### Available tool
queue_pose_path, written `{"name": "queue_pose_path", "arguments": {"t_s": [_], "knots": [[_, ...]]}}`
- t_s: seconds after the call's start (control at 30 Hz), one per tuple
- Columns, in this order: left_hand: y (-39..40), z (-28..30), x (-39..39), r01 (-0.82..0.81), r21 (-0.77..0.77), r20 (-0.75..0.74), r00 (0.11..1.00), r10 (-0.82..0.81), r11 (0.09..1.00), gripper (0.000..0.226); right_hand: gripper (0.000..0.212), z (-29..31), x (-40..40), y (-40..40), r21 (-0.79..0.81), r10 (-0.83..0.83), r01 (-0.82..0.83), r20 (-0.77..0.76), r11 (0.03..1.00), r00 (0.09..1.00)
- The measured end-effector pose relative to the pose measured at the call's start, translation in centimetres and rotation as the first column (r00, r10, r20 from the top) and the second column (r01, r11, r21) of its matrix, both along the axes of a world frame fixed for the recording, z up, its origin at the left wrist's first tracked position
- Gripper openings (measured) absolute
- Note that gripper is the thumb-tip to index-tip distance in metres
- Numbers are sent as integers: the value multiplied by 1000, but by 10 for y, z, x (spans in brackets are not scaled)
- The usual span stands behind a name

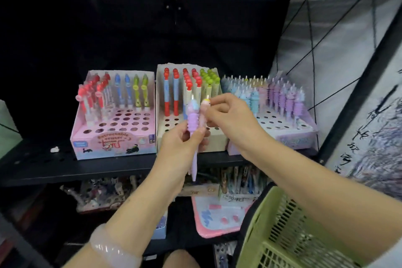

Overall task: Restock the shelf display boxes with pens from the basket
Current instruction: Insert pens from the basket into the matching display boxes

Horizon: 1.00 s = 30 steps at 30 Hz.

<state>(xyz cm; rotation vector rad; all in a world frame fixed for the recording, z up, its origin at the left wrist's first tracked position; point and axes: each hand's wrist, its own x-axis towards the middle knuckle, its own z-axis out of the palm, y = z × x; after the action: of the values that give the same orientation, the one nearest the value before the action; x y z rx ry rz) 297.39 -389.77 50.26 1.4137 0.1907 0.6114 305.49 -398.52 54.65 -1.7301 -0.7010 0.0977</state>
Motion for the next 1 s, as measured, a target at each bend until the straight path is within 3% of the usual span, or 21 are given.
{"name": "queue_pose_path", "arguments": {"t_s": [0.1,0.17,0.3,0.57,0.67,1.0], "knots": [[-11,7,13,58,1,-23,998,-58,998,15,5,13,27,-27,142,-36,27,61,990,998],[-16,9,21,67,-15,-70,995,-68,998,12,3,26,55,-49,254,-168,131,130,958,977],[-23,5,38,110,-24,-155,981,-112,994,9,10,39,110,-80,201,-443,395,369,896,817],[-33,2,56,149,-171,-152,973,-175,974,16,22,34,160,-70,-220,-335,581,637,784,694],[-29,4,54,152,-180,-146,973,-179,972,18,20,37,165,-69,-265,-325,653,699,709,637],[-22,4,50,156,-183,-150,971,-184,971,21,28,40,180,-76,-331,-320,666,680,669,660]]}}
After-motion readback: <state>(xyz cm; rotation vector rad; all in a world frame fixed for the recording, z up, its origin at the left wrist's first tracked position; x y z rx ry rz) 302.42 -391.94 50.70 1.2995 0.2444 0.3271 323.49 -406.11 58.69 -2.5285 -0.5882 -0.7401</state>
